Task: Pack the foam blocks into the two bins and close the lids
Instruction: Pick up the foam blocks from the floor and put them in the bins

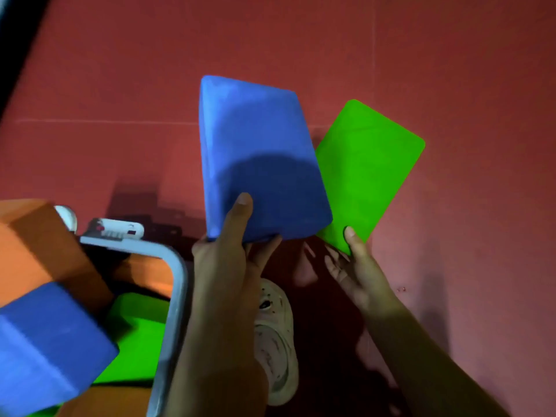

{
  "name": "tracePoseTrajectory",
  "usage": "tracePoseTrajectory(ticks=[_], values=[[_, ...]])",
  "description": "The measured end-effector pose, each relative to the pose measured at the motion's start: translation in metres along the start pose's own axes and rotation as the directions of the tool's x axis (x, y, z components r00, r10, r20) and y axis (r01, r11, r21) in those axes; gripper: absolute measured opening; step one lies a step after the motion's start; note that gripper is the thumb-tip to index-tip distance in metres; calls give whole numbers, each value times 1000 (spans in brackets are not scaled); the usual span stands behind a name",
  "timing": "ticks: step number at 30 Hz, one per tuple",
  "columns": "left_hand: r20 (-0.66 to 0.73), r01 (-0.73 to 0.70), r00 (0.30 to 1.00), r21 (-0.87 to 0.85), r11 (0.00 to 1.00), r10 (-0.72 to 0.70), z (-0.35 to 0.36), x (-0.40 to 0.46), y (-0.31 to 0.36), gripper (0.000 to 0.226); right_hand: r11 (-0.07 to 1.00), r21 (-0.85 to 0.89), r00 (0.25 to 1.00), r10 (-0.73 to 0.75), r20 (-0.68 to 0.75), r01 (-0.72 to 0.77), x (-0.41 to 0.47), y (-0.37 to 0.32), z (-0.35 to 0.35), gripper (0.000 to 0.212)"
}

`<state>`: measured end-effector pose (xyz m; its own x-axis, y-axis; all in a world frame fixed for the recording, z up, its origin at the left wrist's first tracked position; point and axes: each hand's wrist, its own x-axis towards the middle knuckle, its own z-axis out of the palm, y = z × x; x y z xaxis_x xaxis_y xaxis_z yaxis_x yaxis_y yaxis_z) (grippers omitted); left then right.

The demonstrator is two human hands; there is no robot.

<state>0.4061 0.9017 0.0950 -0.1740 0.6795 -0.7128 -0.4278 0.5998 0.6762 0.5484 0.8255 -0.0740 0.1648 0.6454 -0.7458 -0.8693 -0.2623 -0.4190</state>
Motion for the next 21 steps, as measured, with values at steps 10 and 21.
tracePoseTrajectory(ticks=[10, 21], values=[[-240, -370, 877, 215, 904, 416, -140, -105, 97, 82, 941, -284, 944, -89, 319, 184, -96, 42, 81, 73], [-679, -448, 526, 292, 845, 513, -342, -228, 119, 108, 628, -588, 778, -45, 627, 510, -214, 123, 178, 66]])
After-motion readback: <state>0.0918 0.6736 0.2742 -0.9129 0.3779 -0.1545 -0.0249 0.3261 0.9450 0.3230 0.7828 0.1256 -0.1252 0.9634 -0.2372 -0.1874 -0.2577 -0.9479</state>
